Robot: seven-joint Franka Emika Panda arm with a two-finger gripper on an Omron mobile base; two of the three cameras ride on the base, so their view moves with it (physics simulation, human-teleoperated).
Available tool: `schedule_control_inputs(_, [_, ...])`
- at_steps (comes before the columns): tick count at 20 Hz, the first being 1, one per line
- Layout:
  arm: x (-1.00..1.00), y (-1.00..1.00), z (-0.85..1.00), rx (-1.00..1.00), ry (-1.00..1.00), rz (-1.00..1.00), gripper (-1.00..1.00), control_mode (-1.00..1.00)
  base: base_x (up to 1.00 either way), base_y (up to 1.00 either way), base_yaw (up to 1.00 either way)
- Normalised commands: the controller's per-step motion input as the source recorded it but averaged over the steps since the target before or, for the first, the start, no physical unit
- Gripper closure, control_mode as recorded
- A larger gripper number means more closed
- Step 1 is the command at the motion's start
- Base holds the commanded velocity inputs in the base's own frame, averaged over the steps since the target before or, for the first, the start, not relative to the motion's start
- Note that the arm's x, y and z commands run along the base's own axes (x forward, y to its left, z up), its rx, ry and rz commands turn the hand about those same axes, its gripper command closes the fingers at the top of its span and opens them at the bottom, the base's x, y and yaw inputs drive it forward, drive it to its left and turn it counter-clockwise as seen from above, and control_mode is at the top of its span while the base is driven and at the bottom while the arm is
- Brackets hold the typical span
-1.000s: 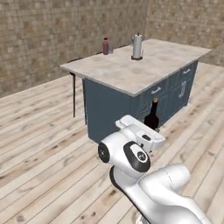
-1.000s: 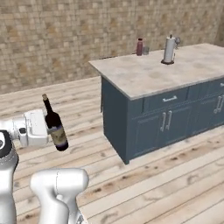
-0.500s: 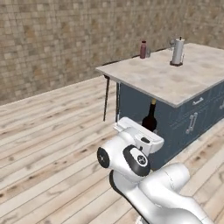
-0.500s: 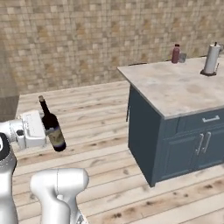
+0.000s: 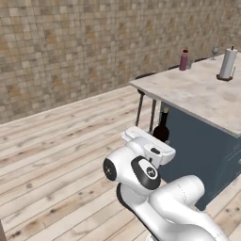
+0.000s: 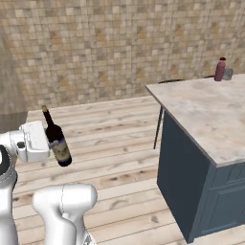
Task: There is a wine glass and glass cup on the dining counter. Place the wine bottle next to the wine glass and the juice bottle next to the glass cup.
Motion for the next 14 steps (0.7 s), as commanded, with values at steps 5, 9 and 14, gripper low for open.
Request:
schedule_control_inputs(5, [0.00,0.00,0.00,0.00,0.00,0.00,1.00,1.00,0.94,0.22,0.13])
schedule_control_inputs(9, [0.00,0.00,0.00,0.00,0.00,0.00,1.00,1.00,0.94,0.21,0.13])
schedule_control_inputs(14, [0.00,0.00,0.00,0.00,0.00,0.00,1.00,1.00,0.94,0.17,0.10])
